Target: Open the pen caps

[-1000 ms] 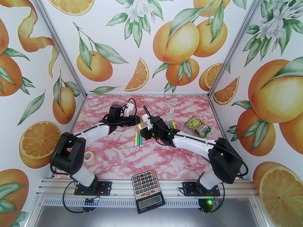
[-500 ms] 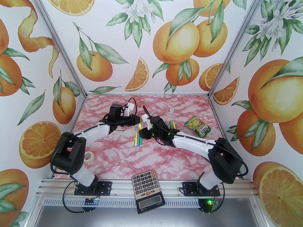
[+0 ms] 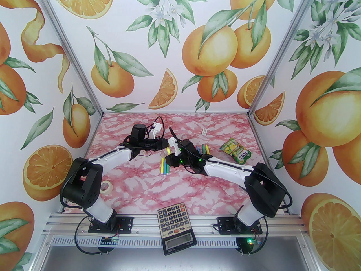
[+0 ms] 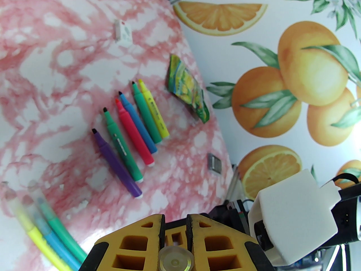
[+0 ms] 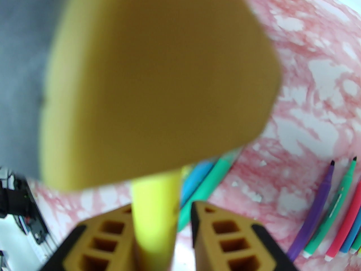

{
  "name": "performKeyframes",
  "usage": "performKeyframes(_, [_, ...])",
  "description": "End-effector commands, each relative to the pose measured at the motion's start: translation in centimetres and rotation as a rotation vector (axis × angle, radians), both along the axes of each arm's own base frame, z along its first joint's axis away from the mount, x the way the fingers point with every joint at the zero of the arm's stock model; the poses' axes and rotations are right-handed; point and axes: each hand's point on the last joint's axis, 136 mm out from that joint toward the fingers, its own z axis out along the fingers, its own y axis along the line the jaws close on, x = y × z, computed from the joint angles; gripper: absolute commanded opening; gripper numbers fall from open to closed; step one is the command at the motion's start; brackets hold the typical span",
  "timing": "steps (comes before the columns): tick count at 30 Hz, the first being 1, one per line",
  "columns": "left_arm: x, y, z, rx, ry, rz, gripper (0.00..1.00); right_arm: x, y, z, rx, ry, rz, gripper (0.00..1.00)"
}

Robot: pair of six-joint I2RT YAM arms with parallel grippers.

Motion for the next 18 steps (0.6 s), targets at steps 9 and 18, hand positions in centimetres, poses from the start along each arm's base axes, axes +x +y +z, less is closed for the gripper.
performKeyframes(9, [1.1, -0.2, 1.4, -0.013, -0.050, 0.014, 0.00, -0.3, -0.2, 0.7, 0.007, -0.042, 0.013, 0.11])
performKeyframes(18, [3.2, 1.9, 2.2, -0.015, -0.054, 0.136, 0.00, -2.3, -2.3, -2.1, -0.068, -0.010, 0.029, 0.03])
